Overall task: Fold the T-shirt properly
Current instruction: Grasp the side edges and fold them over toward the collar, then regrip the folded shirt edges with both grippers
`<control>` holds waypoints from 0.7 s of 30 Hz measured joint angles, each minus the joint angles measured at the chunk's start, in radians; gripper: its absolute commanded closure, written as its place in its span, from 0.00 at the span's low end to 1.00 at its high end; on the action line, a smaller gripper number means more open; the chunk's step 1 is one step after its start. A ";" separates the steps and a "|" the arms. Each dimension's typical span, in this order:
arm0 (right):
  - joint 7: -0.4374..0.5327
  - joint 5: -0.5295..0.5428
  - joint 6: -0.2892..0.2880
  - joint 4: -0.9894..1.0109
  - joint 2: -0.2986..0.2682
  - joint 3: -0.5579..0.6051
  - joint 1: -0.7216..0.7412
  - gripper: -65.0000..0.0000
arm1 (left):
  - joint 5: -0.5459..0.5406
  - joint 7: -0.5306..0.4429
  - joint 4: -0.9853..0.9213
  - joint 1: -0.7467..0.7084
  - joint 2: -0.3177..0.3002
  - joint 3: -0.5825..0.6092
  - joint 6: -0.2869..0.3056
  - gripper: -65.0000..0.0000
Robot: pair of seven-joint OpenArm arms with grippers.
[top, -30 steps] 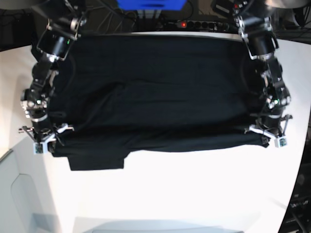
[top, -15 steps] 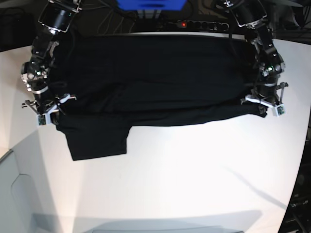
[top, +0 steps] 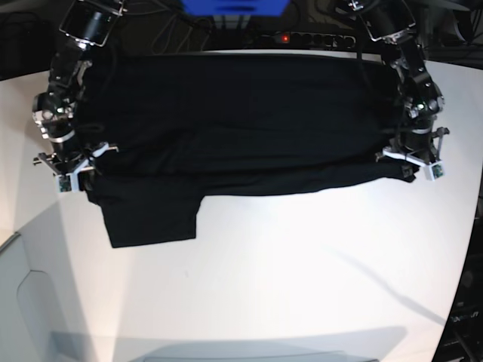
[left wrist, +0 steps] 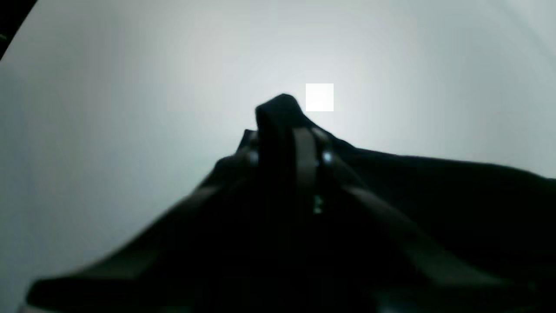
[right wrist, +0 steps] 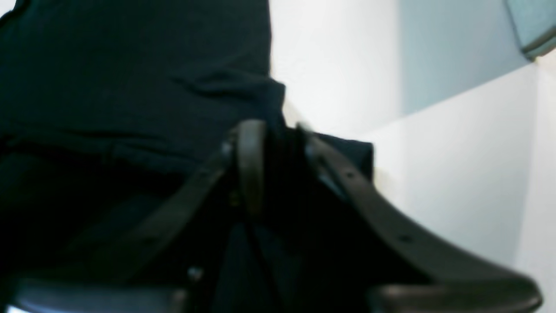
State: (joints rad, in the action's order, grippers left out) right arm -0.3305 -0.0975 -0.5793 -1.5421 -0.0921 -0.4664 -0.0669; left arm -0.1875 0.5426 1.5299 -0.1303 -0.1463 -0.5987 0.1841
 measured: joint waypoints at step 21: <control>-0.088 0.002 0.000 -0.139 0.037 0.041 0.008 0.67 | 0.010 0.000 -0.008 0.065 -0.004 -0.059 -0.001 0.46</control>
State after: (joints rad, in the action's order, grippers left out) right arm -0.4187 -0.0959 -0.5793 -1.6814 -0.0555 -0.4252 -0.0589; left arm -0.1776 0.5423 1.5223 -0.0654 -0.1501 -0.6579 0.1833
